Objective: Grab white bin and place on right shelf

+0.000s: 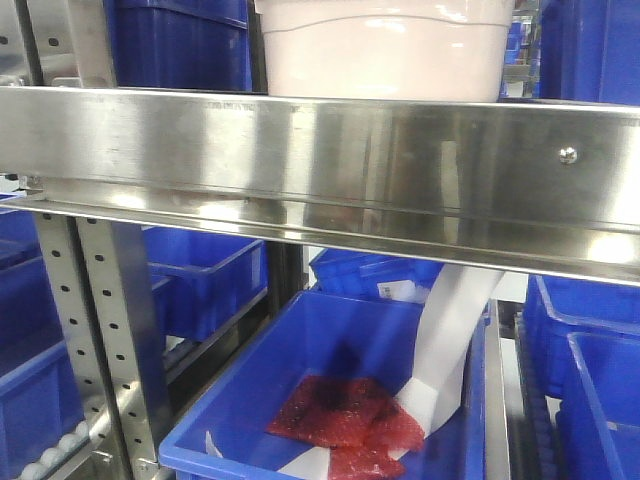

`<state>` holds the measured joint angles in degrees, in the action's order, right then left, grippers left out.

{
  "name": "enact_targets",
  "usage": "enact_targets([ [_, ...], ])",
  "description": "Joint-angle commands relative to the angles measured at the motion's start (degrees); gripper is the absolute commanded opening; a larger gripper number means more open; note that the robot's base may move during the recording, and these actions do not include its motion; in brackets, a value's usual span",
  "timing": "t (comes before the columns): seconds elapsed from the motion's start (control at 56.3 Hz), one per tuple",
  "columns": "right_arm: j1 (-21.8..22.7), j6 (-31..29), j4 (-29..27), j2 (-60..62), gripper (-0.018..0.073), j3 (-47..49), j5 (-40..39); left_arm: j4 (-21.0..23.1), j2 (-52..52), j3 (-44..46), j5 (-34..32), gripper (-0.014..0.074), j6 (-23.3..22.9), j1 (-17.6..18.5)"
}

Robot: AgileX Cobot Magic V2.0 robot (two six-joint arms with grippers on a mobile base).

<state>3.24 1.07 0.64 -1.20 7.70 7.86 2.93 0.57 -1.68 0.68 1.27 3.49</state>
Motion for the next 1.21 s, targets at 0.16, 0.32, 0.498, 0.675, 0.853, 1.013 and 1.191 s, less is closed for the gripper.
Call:
enact_targets([
  [0.16, -0.40, 0.45, -3.87, 3.04, 0.0074, -8.17, -12.86, -0.11, 0.87, -0.36, -5.52, -0.0119, -0.20, -0.01],
  [0.32, -0.45, 0.45, -3.94, 3.04, 0.0074, -8.09, -9.84, -0.11, 0.68, -0.36, -5.52, -0.0119, -0.20, -0.01],
  [0.498, -0.45, 0.45, -3.94, 3.04, 0.0074, -8.09, -9.58, -0.11, 0.68, -0.36, -5.52, -0.0119, -0.20, -0.01],
  [0.675, -0.45, 0.45, -3.94, 3.04, 0.0074, -8.09, -9.58, -0.11, 0.68, -0.36, -5.52, -0.0119, -0.20, -0.01],
  [0.853, -0.45, 0.45, -3.94, 3.04, 0.0074, -8.09, -9.58, -0.11, 0.68, -0.36, -5.52, -0.0119, -0.20, -0.01],
  [1.013, -0.45, 0.45, -3.94, 3.04, 0.0074, -8.09, -9.58, -0.11, 0.68, -0.36, -5.52, -0.0119, -0.20, -0.01],
  [1.191, -0.45, 0.45, -3.94, 3.04, 0.0074, -8.09, -9.58, -0.11, 0.68, -0.36, -5.52, -0.0119, -0.20, -0.14],
])
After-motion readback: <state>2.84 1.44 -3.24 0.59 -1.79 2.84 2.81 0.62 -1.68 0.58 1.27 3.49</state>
